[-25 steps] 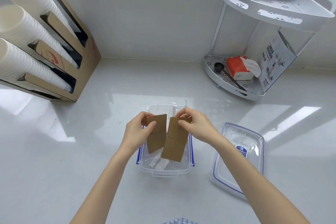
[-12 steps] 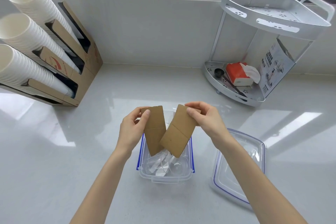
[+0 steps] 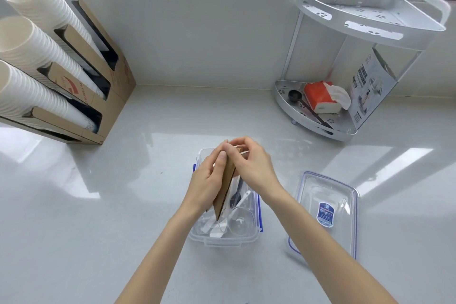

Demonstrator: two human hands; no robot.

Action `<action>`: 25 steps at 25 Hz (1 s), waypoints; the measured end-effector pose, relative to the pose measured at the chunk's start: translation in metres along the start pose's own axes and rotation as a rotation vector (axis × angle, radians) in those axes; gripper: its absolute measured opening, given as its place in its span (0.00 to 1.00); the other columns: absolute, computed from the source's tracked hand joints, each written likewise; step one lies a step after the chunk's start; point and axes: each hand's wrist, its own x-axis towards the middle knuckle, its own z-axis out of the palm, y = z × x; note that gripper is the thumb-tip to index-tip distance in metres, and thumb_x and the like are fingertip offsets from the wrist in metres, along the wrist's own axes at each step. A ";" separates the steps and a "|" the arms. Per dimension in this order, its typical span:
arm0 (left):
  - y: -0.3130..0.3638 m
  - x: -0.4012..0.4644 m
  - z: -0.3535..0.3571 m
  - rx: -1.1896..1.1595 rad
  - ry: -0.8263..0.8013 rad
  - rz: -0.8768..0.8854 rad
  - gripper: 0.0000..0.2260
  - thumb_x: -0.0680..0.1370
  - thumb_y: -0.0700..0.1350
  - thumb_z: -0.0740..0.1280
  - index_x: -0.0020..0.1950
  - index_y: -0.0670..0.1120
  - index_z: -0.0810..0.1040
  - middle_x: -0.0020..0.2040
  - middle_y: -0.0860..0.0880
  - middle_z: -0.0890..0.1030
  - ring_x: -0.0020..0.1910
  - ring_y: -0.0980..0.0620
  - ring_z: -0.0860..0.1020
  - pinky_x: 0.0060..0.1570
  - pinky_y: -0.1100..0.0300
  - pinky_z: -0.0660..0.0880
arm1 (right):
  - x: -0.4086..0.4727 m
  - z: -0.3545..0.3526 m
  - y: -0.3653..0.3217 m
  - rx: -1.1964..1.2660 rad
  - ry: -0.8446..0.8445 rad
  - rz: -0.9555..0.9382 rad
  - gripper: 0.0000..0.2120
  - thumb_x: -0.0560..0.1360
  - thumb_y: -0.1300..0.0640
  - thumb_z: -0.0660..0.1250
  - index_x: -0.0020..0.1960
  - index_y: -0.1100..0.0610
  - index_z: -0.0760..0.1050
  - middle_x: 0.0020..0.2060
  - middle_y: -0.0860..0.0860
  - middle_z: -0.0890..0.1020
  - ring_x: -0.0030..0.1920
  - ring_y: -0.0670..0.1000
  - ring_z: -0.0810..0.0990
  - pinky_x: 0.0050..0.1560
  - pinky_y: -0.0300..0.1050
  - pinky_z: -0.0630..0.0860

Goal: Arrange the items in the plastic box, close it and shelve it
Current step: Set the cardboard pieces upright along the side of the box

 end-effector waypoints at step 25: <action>-0.019 -0.004 -0.036 0.334 0.156 -0.169 0.15 0.76 0.39 0.58 0.63 0.45 0.68 0.48 0.47 0.76 0.47 0.44 0.73 0.45 0.59 0.66 | -0.012 0.038 0.029 -0.213 -0.471 0.102 0.20 0.75 0.60 0.57 0.66 0.56 0.68 0.54 0.55 0.79 0.45 0.50 0.75 0.47 0.43 0.73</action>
